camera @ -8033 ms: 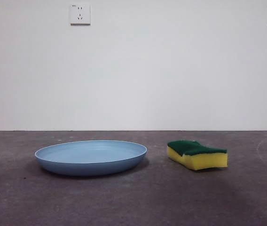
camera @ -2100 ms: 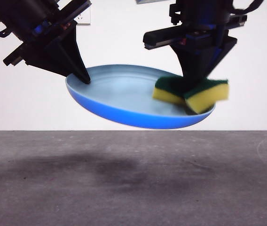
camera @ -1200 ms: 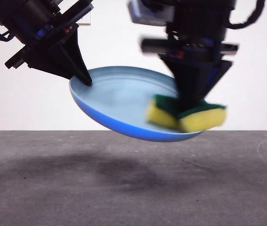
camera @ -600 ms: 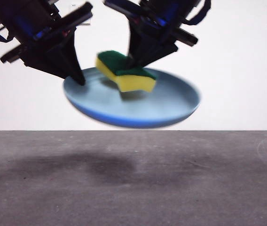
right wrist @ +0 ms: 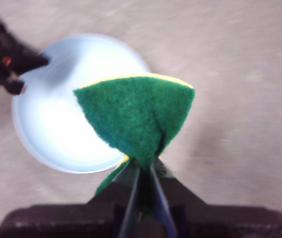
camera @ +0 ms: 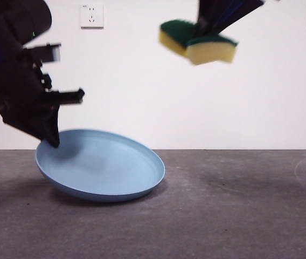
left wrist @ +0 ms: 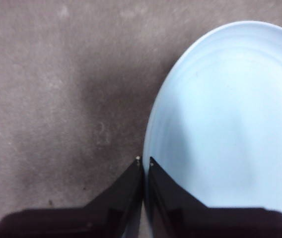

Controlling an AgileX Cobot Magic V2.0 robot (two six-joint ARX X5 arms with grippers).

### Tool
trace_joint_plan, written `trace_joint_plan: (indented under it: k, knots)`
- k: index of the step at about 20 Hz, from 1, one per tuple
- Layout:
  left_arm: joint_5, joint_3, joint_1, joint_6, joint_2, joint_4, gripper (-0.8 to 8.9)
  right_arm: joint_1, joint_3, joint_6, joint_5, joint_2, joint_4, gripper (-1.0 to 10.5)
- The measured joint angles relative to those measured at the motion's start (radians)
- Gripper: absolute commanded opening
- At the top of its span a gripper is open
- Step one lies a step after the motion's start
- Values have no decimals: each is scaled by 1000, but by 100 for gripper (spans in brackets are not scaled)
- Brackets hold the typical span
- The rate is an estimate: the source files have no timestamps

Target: Pick up the plate,pick up the cloth,clean the plate with the cloth

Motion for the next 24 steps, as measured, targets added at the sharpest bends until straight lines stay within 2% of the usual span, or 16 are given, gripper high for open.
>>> trace_joint_plan:
  k: [3, 6, 11, 15, 18, 21, 24]
  knots:
    - [4, 9, 2, -4, 70, 23, 20, -5, 0, 0, 38, -46, -33, -16]
    - [0, 8, 2, -2, 114, -1, 322, -15, 0, 0, 38, -57, -45, -16]
    - [2, 7, 1, 1, 89, -20, 324, -68, 0, 19, 38, -37, -45, -16]
    - [3, 7, -31, 1, -40, -43, 324, -158, 0, 20, 30, 55, 12, -16]
    - [4, 7, -55, 0, -175, -43, 323, -225, 0, 23, -46, 163, 58, -16]
    - [49, 7, -67, 0, -312, -50, 322, -275, 0, 46, -125, 277, 92, 7]
    - [75, 7, -73, -11, -430, -66, 315, -293, 0, 62, -150, 385, 87, 7]
